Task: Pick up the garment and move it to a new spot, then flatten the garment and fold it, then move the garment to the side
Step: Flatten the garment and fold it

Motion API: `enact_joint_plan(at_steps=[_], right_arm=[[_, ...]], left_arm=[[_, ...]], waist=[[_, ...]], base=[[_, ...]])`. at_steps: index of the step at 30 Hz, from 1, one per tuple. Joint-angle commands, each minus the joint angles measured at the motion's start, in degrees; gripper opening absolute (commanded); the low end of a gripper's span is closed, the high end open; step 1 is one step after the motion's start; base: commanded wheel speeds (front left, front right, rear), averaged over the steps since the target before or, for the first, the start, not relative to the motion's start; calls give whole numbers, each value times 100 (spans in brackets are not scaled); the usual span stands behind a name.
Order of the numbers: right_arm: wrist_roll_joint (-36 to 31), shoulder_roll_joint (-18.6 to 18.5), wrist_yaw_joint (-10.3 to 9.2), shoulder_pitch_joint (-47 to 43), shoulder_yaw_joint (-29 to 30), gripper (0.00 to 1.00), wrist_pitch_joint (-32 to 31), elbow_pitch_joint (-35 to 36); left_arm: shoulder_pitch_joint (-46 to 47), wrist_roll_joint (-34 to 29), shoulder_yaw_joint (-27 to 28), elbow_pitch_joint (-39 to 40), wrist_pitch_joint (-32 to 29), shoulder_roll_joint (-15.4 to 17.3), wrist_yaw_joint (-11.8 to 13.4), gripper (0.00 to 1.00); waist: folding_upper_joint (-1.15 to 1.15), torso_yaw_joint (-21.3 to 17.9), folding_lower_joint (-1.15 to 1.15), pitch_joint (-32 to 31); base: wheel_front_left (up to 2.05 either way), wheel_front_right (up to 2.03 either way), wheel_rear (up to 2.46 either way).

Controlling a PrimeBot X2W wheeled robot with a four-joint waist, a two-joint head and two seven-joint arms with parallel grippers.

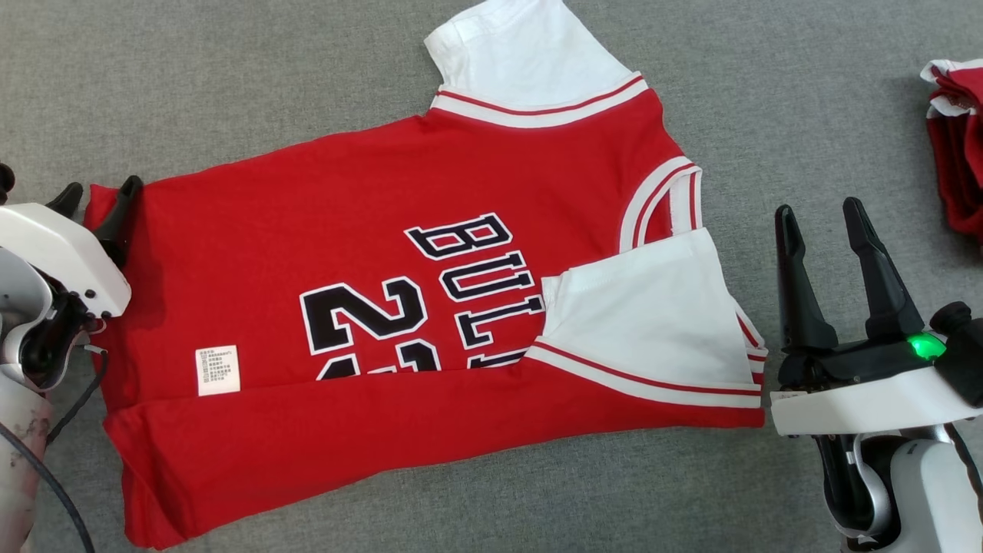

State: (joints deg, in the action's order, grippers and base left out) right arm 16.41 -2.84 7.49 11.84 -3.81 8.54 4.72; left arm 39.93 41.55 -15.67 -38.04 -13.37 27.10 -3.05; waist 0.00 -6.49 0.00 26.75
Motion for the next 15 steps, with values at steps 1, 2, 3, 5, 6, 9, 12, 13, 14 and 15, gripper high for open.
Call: enact_joint_plan(at_steps=[1, 2, 3, 5, 6, 9, 12, 13, 14, 15], right_arm=[[26, -21, 1, 90, 23, 100, 49, -31], [31, -22, 1, 96, 41, 100, 53, -49], [35, -23, 1, 116, 77, 100, 62, -63], [-19, -21, 1, 207, 139, 100, 57, -70], [-34, -20, 1, 257, 178, 100, 33, -69], [-82, -49, 1, 475, 321, 100, -39, -101], [-33, -102, 1, 681, 375, 100, -106, -146], [72, -233, 1, 974, 410, 100, -183, -258], [132, -304, 1, 1136, 426, 100, -238, -360], [193, -395, 1, 1324, 433, 100, -275, -473]], left_arm=[[-44, 34, -65, -187, -163, 1, -60, 100], [-38, 65, -82, -269, -227, -7, -86, 38], [-27, 83, -108, -331, -295, -15, -116, 0], [-21, 117, -160, -366, -371, -45, -160, 0], [-5, 113, -177, -358, -394, -53, -174, 0], [57, 72, -195, -283, -310, -43, -175, 0], [97, 36, -192, -175, -194, -52, -148, 0], [116, 2, -187, -58, -108, -39, -119, 0], [128, -15, -191, 6, -60, -31, -100, 0], [141, -20, -192, 68, -18, -53, -94, 0]], waist=[[0, -15, 0, -6], [0, -23, 0, -14], [0, -26, 0, -19], [0, -19, 0, -36], [0, -13, 0, -43], [0, 26, 0, -59], [0, 73, 0, -77], [0, 117, 0, -85], [0, 140, 0, -86], [0, 175, 0, -85]], base=[[0, 0, 0], [0, 0, 0], [0, 0, 0], [0, 0, 0], [0, 0, 0], [0, 0, 0], [0, 0, 0], [0, 0, 0], [0, 0, 0], [0, 0, 0]])
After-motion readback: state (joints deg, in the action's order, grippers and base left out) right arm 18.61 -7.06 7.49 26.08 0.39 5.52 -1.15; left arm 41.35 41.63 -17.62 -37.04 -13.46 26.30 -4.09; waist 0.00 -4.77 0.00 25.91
